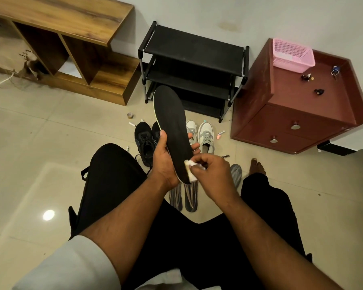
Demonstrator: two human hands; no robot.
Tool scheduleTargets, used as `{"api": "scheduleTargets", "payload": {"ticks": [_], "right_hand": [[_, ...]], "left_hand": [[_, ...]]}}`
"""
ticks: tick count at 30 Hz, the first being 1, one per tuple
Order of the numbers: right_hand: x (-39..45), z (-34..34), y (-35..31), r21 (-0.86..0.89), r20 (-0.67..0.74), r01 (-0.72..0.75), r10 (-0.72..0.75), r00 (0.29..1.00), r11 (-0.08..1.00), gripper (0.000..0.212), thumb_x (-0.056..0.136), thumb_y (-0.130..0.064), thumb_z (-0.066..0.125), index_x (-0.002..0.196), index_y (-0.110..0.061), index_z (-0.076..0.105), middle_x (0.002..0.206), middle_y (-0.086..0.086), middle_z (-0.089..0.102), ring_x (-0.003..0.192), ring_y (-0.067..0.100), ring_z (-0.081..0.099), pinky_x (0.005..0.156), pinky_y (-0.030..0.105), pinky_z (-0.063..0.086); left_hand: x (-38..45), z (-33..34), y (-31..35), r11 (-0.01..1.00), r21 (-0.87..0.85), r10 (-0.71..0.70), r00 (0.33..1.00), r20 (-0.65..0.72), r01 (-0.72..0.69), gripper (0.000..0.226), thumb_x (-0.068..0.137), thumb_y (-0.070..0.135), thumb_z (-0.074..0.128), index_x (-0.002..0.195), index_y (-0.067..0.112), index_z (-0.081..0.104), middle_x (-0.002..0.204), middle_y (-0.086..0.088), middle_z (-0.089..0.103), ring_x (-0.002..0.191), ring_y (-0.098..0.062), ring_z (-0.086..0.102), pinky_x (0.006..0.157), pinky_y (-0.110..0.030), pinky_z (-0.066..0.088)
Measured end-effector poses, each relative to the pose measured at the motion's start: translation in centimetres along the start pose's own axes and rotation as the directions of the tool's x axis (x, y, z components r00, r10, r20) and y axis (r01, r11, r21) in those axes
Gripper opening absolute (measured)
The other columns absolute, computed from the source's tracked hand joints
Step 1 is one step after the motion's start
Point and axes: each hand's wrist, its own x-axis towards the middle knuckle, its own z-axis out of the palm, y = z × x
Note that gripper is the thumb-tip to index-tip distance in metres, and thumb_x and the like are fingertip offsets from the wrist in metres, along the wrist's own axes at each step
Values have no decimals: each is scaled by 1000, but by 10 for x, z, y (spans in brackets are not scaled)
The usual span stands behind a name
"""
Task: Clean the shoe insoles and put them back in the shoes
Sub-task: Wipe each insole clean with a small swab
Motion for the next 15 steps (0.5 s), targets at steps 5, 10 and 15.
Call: {"api": "scheduleTargets", "payload": {"ticks": [5, 10, 15], "right_hand": [[3, 1, 5, -100, -5, 27, -28, 1000, 995, 12, 86, -15, 67, 97, -15, 72, 85, -10, 64, 75, -4, 57, 61, 1, 41], [-5, 12, -8, 7, 106, 123, -123, 987, 992, 13, 83, -12, 67, 93, -17, 74, 82, -10, 69, 77, 1, 63, 69, 11, 50], [13, -1, 7, -146, -33, 81, -86, 996, 986, 11, 86, -18, 68, 96, -14, 72, 89, -4, 68, 79, 2, 60, 62, 3, 39]], "left_hand": [[-2, 2, 1, 998, -52, 27, 1000, 12, -26, 75, 91, 65, 35, 106, 0, 68, 93, -16, 65, 83, -27, 63, 88, -42, 47], [-8, 9, 2, 998, -47, 50, 998, -22, -51, 84, 87, 78, 32, 89, 4, 71, 78, -13, 65, 72, -25, 63, 82, -38, 52], [-7, 7, 2, 999, -46, 2, 1000, 19, -1, 92, 77, 90, 28, 97, 7, 64, 81, -13, 61, 74, -25, 62, 81, -39, 52]]}}
